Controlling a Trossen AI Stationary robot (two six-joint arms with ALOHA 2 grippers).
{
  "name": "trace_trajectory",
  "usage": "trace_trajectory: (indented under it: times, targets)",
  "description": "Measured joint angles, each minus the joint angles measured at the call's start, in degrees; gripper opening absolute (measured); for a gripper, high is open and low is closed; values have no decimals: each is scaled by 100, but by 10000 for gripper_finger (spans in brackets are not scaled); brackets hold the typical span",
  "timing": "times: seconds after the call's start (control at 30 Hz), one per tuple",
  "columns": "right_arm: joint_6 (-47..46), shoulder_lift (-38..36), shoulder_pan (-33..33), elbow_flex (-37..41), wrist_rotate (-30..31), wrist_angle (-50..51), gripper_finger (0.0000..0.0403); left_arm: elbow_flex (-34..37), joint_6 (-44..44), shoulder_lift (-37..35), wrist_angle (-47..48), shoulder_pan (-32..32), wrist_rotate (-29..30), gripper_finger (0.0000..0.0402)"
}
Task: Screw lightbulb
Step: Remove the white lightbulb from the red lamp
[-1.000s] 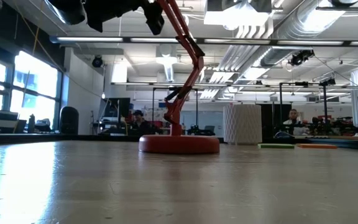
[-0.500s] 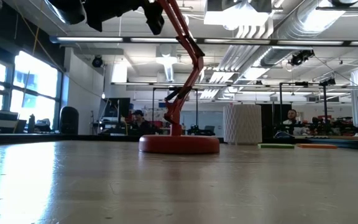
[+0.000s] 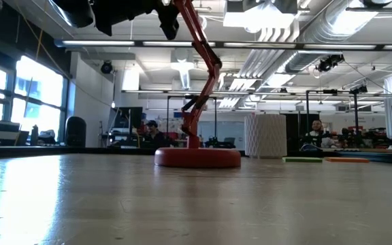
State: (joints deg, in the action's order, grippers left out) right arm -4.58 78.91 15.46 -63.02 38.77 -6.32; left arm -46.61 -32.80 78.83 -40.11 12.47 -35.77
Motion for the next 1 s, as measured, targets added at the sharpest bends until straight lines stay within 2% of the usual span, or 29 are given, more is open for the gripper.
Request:
trace_trajectory:
  times: [0.37,0.47,0.6,0.73,1.0]
  targets:
    - [6076,4,-11,0,69,-187,265,0,-210,0,-5,168,-220,251]
    - [7214,22,0,-4,63,-204,266,-4,-271,2,26,227,-312,251]
    - [7633,38,78,-7,50,-181,266,-6,-322,5,44,336,-520,251]
    - [7572,50,210,-9,373,-153,270,-15,-360,15,45,422,-584,251]
    - [6351,23,480,-4,883,65,316,2,-407,2,69,540,-1008,251]
